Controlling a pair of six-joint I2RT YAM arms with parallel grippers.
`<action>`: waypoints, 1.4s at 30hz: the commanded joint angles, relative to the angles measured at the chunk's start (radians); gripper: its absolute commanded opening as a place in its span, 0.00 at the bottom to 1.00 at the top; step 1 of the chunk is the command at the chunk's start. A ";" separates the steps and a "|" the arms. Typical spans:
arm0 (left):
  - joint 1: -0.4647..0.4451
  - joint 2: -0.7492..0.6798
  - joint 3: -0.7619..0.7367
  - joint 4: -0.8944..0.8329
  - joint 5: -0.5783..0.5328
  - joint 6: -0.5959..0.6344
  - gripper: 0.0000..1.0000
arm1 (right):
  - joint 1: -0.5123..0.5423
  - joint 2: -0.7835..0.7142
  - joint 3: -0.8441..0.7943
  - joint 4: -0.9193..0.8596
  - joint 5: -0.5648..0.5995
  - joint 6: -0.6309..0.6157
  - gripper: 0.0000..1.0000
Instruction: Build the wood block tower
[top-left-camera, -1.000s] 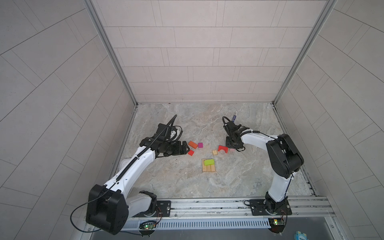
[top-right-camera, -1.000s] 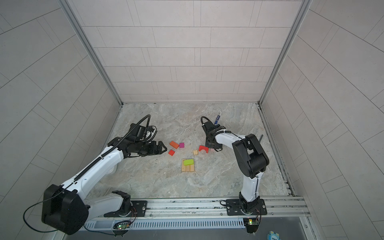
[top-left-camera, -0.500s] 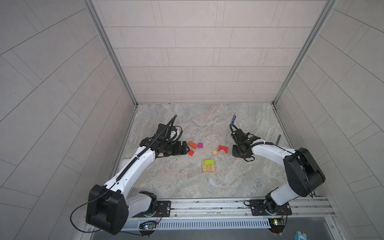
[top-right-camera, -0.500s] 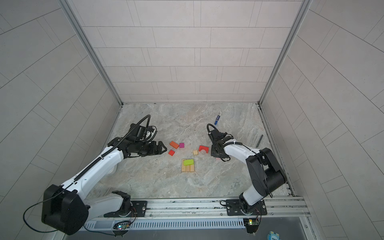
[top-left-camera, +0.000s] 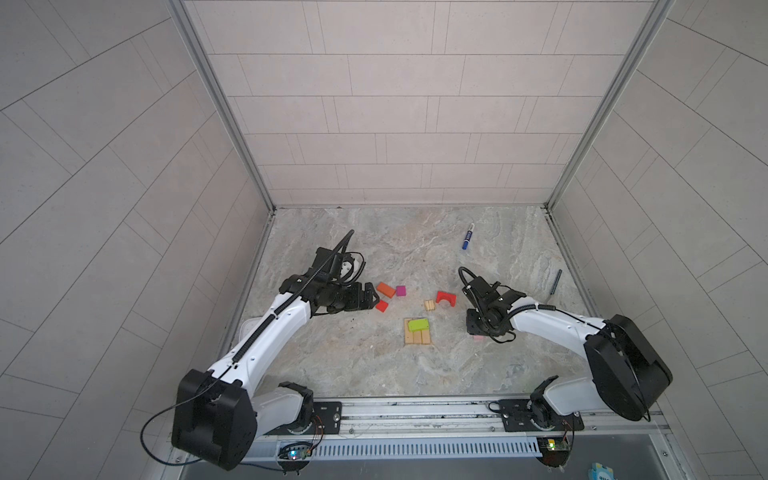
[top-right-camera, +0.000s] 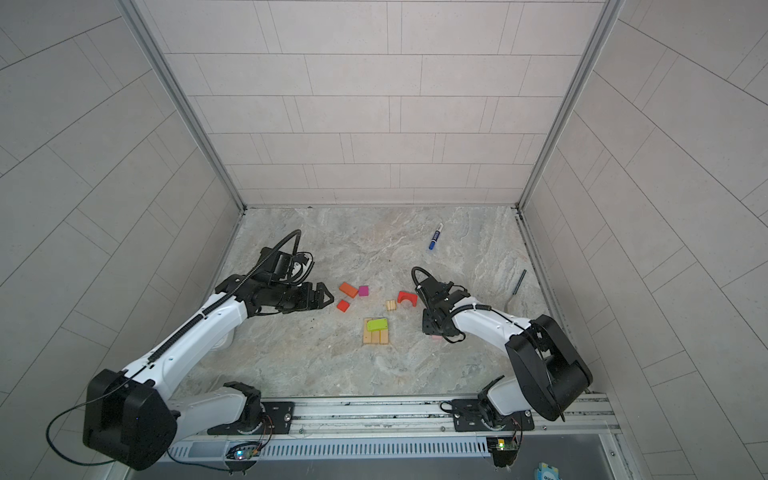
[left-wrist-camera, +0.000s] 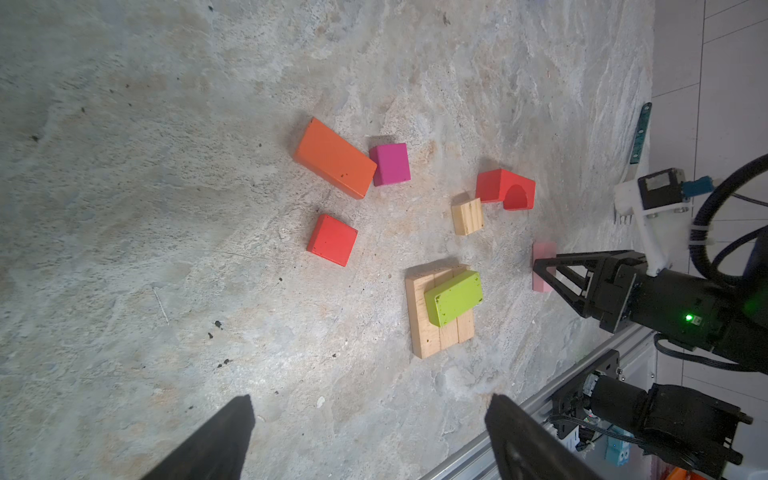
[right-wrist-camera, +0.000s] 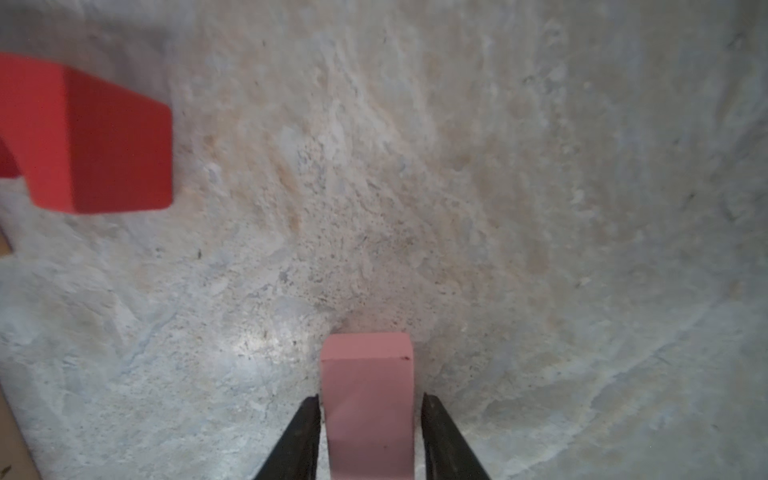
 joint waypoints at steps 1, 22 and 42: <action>0.005 -0.011 -0.010 0.002 -0.008 0.001 0.94 | 0.010 -0.035 -0.019 0.001 -0.015 0.025 0.45; 0.005 -0.006 -0.009 0.002 -0.009 0.001 0.94 | 0.126 -0.065 -0.029 0.045 -0.083 0.085 0.65; 0.005 0.000 -0.007 0.005 -0.003 0.001 0.94 | 0.181 -0.097 0.093 -0.122 0.122 0.094 0.76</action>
